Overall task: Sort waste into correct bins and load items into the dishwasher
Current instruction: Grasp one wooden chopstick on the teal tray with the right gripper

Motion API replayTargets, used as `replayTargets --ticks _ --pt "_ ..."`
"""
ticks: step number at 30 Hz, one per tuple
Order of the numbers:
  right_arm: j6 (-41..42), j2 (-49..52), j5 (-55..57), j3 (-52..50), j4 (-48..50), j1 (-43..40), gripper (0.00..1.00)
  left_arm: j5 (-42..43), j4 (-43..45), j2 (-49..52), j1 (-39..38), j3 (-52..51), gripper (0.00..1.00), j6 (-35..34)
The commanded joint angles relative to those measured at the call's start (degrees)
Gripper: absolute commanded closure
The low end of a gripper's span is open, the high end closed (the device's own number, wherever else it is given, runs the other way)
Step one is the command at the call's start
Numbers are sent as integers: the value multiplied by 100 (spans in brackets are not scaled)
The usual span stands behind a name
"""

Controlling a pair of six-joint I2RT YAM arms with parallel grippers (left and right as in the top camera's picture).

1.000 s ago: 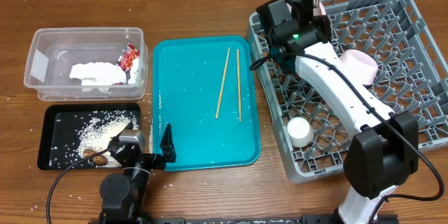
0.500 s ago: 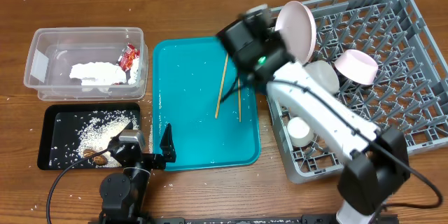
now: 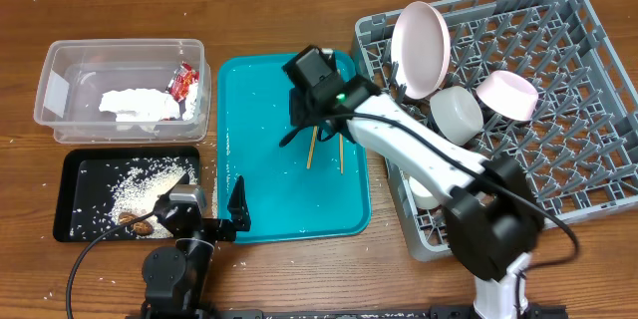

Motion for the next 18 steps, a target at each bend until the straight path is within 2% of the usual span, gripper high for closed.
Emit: replayTargets --ticks 1,7,11,15,18 --pt "402 439 -245 -74 162 -50 58 81 20 -55 57 -28 0 92" --pt "896 946 -170 -76 39 -59 66 81 20 -55 57 -28 0 92" --pt "907 1080 -573 -66 -166 -59 96 83 20 -55 57 -28 0 92" --pt "898 776 -538 192 -697 -61 96 83 20 -55 57 -28 0 92" --pt "568 326 -223 485 -1047 -61 96 81 20 -55 57 -28 0 92"
